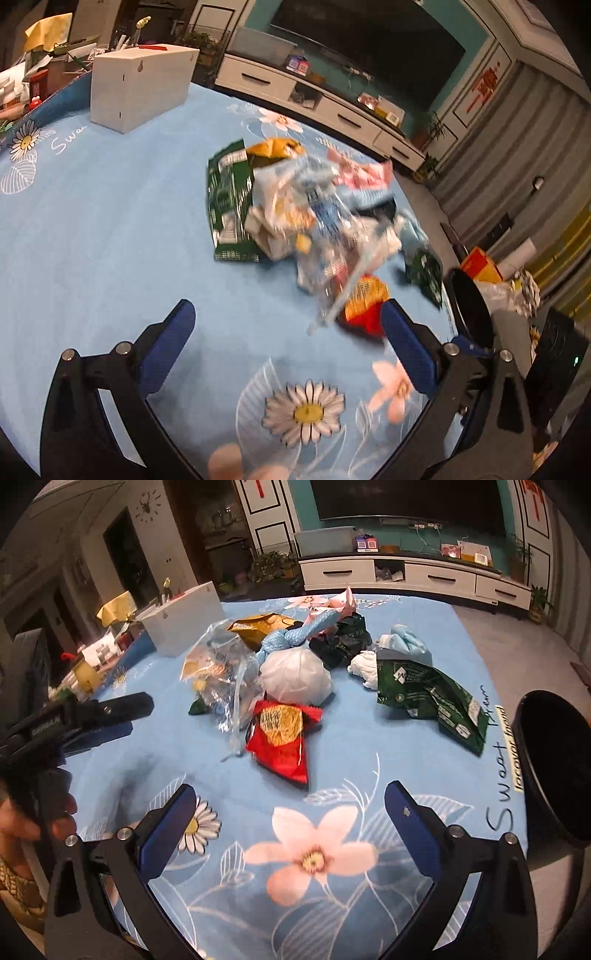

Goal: Collect trash
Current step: 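Move both tools back over the trash pile on the table, then grasp the clear plastic bag with the left tool while the right tool grasps the red snack bag, then carry both bags over the black bin and open both tools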

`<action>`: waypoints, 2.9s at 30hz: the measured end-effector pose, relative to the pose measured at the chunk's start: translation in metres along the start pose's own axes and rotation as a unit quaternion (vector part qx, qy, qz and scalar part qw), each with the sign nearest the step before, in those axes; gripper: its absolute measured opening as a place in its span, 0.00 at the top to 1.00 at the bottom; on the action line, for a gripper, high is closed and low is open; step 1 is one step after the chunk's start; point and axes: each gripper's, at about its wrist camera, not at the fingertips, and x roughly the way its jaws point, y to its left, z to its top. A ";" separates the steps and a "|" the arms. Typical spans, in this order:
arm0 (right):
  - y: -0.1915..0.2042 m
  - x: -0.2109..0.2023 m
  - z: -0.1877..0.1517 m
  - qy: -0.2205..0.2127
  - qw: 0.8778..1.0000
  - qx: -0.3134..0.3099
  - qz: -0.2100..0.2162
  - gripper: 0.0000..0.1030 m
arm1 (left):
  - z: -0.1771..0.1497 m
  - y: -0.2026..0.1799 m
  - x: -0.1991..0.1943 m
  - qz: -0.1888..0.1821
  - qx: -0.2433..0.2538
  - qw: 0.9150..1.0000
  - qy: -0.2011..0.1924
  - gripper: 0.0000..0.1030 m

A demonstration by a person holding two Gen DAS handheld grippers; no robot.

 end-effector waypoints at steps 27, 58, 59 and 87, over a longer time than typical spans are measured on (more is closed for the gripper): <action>0.005 0.073 0.025 0.035 0.999 -0.022 0.022 0.62 | 0.047 0.003 0.064 -0.037 0.009 0.999 0.000 0.85; -0.074 -0.085 -0.011 -0.092 0.992 0.082 -0.031 0.80 | 0.007 -0.108 -0.033 -0.130 0.126 0.983 -0.033 0.98; -0.078 -0.089 -0.012 -0.097 0.991 0.088 -0.036 0.80 | 0.006 -0.117 -0.030 -0.135 0.133 0.981 -0.030 0.98; -0.243 -0.123 -0.051 -0.172 0.932 0.275 -0.165 0.79 | -0.022 -0.336 0.118 -0.204 0.259 0.942 0.061 0.97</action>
